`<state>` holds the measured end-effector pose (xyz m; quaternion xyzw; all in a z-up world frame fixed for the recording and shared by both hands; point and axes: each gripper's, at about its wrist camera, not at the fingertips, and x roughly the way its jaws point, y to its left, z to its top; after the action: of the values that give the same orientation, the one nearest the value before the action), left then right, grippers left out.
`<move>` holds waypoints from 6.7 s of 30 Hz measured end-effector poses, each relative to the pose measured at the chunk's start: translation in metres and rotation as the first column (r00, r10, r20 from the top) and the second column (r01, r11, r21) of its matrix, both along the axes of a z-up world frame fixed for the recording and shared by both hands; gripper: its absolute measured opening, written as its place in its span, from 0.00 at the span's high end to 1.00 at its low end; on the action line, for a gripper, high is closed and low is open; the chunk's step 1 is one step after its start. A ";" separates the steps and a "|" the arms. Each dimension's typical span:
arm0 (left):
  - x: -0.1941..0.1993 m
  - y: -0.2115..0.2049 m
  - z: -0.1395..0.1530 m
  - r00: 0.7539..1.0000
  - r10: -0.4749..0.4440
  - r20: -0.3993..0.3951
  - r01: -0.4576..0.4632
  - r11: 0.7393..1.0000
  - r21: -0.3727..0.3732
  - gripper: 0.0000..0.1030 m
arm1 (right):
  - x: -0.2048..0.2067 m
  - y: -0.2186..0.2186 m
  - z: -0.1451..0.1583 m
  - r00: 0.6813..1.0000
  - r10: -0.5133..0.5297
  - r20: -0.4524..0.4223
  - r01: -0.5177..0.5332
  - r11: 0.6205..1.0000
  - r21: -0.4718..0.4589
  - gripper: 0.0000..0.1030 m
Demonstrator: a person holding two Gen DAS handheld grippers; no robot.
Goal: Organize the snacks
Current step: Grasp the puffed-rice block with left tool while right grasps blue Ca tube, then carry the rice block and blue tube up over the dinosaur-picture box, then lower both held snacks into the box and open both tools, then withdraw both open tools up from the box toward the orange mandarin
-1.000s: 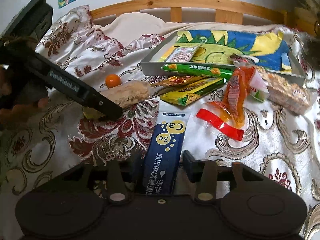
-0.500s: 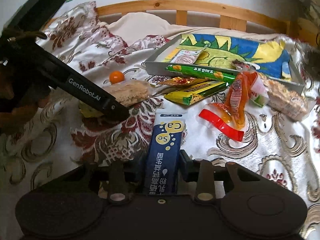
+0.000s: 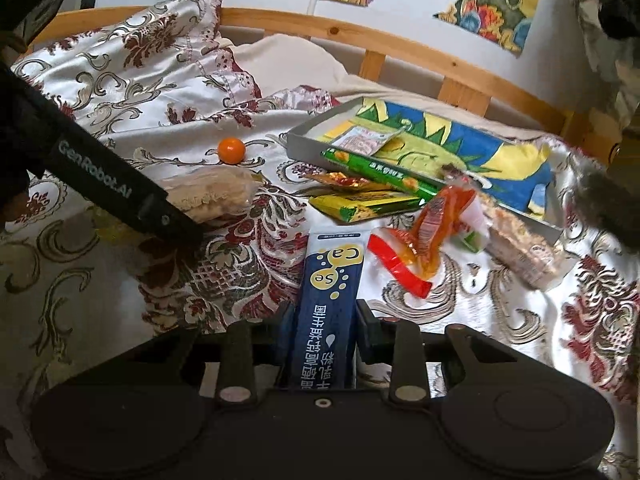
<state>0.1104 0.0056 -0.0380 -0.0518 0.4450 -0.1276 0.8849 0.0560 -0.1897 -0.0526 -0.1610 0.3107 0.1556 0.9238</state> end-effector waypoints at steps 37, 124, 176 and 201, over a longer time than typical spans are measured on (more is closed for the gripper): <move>0.128 -0.083 0.114 0.955 0.018 0.297 0.016 0.994 -0.112 0.26 | 0.112 -0.080 0.120 0.929 -0.061 0.365 0.050 0.998 0.040 0.67; 0.101 -0.060 0.100 0.900 0.167 0.403 -0.172 0.985 -0.023 0.01 | 0.116 -0.100 0.121 0.913 -0.231 0.337 0.161 0.961 0.225 0.01; -0.066 -0.036 0.011 0.968 0.074 0.240 -0.127 0.969 0.212 0.00 | -0.040 -0.071 0.033 0.974 -0.218 0.061 0.206 0.965 0.162 0.01; -0.038 -0.025 0.004 0.963 0.092 0.252 -0.133 0.980 0.151 0.00 | 0.000 -0.068 0.025 0.969 -0.246 0.019 0.240 0.958 0.157 0.01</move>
<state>0.0725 -0.0197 -0.0340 0.0130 0.3384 -0.0446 0.9398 0.0556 -0.2582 -0.0277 -0.0532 0.2974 0.0611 0.9513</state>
